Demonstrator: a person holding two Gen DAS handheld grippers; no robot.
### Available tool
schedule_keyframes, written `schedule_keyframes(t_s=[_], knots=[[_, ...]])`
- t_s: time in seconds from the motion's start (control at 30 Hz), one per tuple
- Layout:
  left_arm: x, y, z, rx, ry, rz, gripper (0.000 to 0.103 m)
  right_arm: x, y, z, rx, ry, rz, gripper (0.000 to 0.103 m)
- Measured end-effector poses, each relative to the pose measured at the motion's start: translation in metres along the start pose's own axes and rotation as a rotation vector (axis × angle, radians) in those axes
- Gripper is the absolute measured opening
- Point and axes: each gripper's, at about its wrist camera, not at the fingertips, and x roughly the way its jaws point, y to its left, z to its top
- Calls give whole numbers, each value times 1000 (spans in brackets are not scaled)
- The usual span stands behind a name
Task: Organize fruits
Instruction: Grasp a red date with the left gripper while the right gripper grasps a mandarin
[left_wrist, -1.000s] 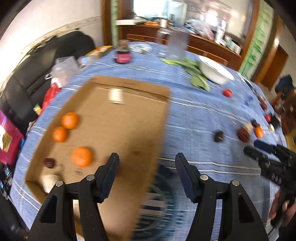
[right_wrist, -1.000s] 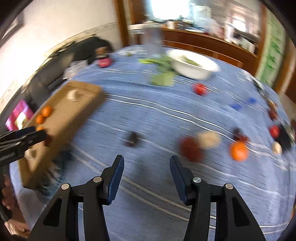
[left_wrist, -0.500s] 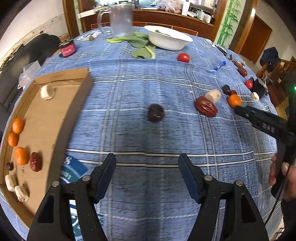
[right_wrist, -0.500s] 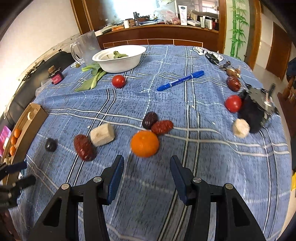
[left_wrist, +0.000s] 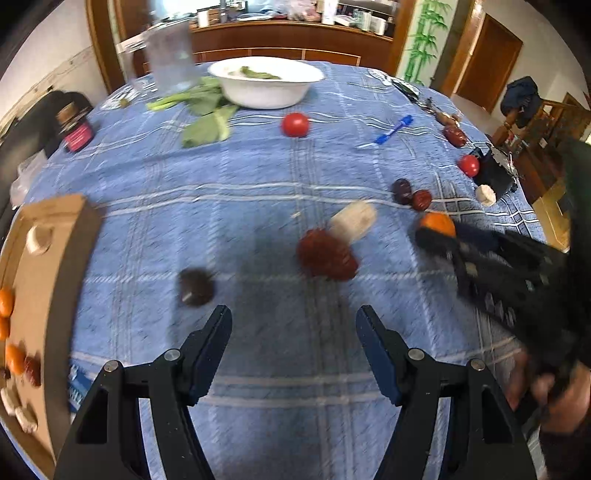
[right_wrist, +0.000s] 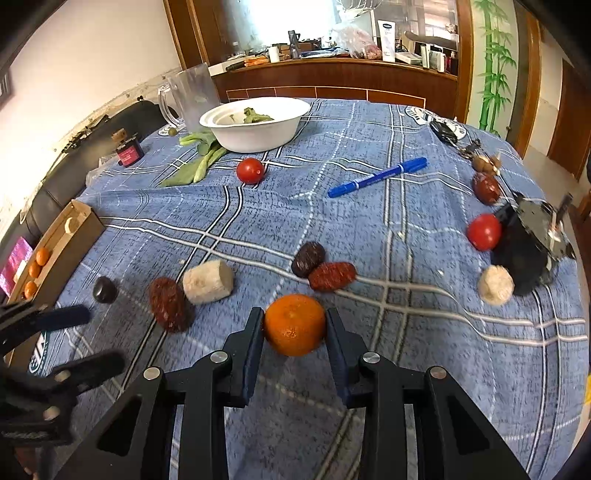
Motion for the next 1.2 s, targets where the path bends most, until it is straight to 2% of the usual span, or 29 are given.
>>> schedule_keyframes(t_s=[0.13, 0.2, 0.23, 0.43, 0.8, 1.03, 1.2], knots=[[18, -15, 17, 11, -9, -15, 68, -9, -7, -8, 12, -5, 4, 35], [26, -18, 23, 17, -14, -25, 58, -12, -13, -11, 27, -11, 8, 35], [32, -19, 24, 22, -5, -30, 41, -13, -15, -12, 35, -13, 8, 36], [31, -19, 18, 42, -32, -74, 41, -19, -19, -15, 45, -33, -5, 36], [-12, -3, -15, 24, -61, -136, 41, -40, 6, -25, -18, -43, -25, 36], [-38, 26, -33, -24, -84, -134, 41, -46, 35, -37, -58, -26, -18, 36], [-57, 57, -41, -72, -112, -119, 41, -45, 63, -31, -82, -28, 8, 36]])
